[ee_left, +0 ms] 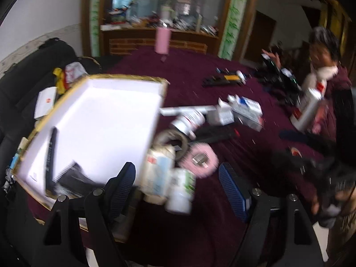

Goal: Organize objects
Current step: 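Move both grippers back over the remaining items on the table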

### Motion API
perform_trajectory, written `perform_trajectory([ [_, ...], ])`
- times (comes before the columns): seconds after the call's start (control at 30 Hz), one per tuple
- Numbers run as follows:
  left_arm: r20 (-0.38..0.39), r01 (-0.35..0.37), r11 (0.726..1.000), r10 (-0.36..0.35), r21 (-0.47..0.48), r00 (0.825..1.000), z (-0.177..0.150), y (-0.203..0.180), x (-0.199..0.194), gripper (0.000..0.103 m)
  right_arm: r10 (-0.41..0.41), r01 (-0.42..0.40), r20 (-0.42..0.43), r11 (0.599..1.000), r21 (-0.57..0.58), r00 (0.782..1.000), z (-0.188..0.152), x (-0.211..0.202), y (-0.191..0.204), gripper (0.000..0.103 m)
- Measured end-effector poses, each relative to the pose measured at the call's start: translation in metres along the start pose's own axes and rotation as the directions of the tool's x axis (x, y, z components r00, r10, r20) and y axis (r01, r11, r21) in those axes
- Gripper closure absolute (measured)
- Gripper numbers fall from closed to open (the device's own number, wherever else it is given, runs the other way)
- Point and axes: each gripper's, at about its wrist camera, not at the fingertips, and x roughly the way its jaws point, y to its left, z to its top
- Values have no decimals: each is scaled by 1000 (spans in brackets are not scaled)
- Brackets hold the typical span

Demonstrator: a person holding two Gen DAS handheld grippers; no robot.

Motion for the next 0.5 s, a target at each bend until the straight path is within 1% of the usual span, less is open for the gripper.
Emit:
perform_trajectory([
  [0.07,-29,6,1000,-5,19,1000,-7,-8,8,26,-1,1,0,1000,8,1000,-1,0,-2,0],
  [0.23,-79,-26,997,31,71,996,-21,-21,28,26,4,-4,-4,1000,6,1000,-2,2,-3,0],
  [0.33,-103,-32,997,40,72,994,-26,-21,39,26,9,-9,-5,1000,8,1000,-3,4,-2,0],
  [0.4,-92,-57,994,65,90,994,-28,-23,42,26,11,-11,-7,1000,11,1000,-4,4,-3,0],
  [0.5,-88,-54,994,62,100,994,-29,-25,43,26,11,-11,-8,1000,14,1000,-5,5,-3,0],
])
